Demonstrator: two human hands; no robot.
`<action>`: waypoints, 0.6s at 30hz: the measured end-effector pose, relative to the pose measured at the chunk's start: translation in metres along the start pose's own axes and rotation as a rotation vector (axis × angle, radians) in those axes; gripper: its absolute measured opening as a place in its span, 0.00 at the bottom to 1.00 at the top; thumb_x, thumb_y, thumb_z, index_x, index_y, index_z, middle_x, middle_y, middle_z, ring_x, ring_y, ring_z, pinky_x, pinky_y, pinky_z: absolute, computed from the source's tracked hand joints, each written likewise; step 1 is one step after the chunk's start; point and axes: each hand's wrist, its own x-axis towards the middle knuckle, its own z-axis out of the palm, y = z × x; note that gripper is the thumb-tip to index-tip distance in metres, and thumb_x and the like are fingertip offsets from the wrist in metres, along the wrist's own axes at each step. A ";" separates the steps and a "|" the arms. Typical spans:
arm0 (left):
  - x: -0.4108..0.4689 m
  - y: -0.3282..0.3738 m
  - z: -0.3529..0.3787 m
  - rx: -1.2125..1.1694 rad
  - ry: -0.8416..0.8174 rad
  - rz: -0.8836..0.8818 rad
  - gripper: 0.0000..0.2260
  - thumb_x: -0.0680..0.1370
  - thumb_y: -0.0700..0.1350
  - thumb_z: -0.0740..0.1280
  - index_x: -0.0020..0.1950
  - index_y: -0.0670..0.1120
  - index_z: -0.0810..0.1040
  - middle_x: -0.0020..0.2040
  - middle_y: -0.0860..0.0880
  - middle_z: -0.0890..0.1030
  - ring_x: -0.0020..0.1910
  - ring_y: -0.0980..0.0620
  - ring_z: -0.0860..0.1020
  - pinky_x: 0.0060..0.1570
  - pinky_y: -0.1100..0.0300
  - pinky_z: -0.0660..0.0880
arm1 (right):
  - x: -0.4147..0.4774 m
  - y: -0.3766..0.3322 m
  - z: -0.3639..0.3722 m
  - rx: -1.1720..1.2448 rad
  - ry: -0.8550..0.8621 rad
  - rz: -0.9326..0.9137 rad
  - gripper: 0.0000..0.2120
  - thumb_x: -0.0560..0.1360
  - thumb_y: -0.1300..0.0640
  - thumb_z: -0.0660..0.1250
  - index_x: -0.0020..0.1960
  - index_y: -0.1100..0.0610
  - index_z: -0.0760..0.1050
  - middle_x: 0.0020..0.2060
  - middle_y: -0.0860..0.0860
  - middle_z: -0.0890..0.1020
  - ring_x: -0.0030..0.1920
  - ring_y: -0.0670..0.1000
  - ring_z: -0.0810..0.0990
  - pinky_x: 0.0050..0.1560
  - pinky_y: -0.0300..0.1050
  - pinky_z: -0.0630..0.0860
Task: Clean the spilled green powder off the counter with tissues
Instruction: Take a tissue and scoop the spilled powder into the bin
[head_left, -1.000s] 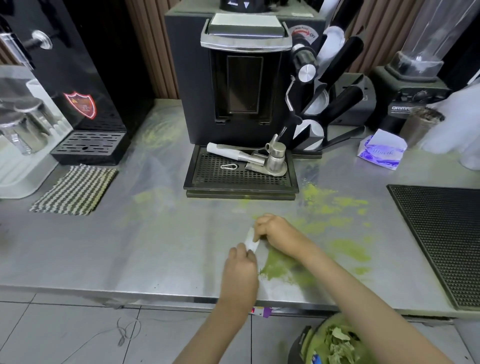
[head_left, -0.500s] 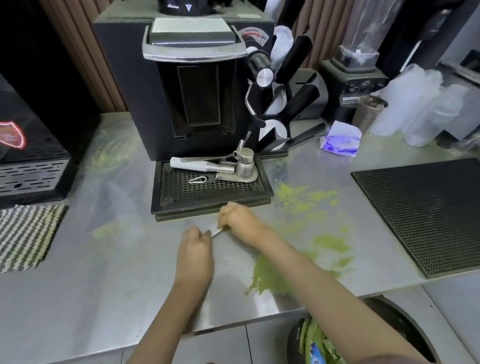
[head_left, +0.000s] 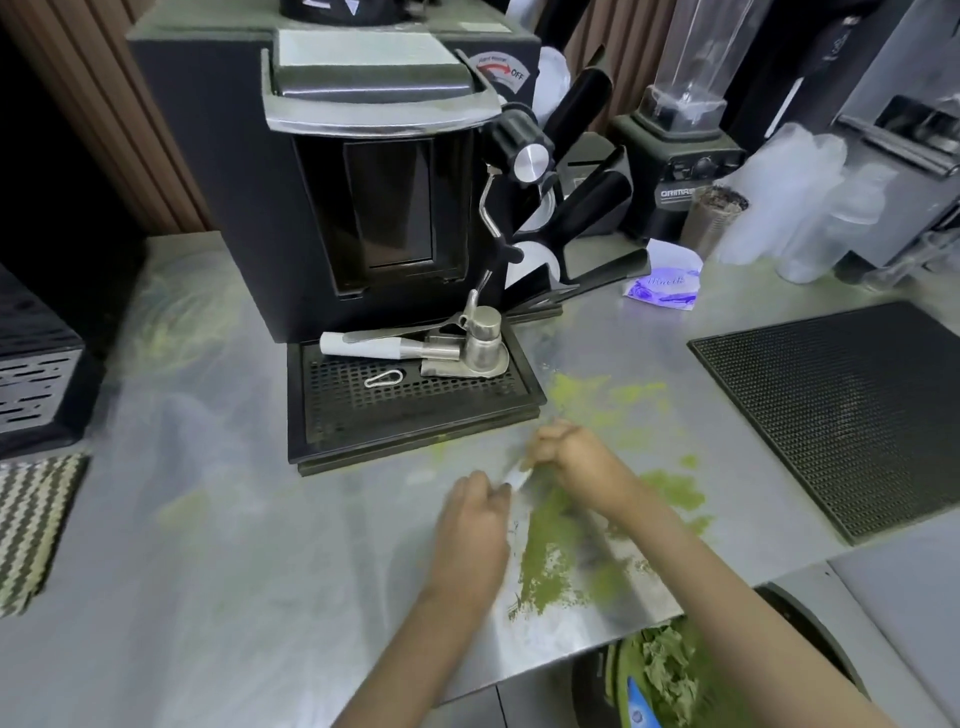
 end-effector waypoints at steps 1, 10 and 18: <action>0.004 -0.012 -0.005 0.079 0.134 0.028 0.06 0.77 0.39 0.62 0.40 0.44 0.70 0.42 0.46 0.71 0.41 0.46 0.70 0.42 0.56 0.66 | 0.011 -0.006 0.006 -0.008 0.021 -0.012 0.15 0.56 0.71 0.64 0.38 0.59 0.83 0.32 0.54 0.81 0.36 0.54 0.78 0.37 0.38 0.74; 0.000 -0.036 0.002 0.142 0.046 0.072 0.08 0.73 0.33 0.66 0.50 0.39 0.77 0.44 0.44 0.73 0.45 0.44 0.74 0.41 0.53 0.74 | 0.000 -0.021 0.022 -0.091 -0.169 0.090 0.15 0.68 0.69 0.63 0.51 0.60 0.80 0.47 0.58 0.80 0.54 0.58 0.75 0.52 0.52 0.74; -0.001 -0.019 -0.008 0.020 -0.064 0.407 0.14 0.72 0.33 0.68 0.55 0.44 0.79 0.41 0.49 0.72 0.44 0.52 0.71 0.45 0.61 0.73 | -0.073 -0.029 -0.006 -0.189 0.108 0.129 0.15 0.62 0.71 0.73 0.45 0.56 0.82 0.36 0.51 0.79 0.36 0.53 0.77 0.30 0.39 0.74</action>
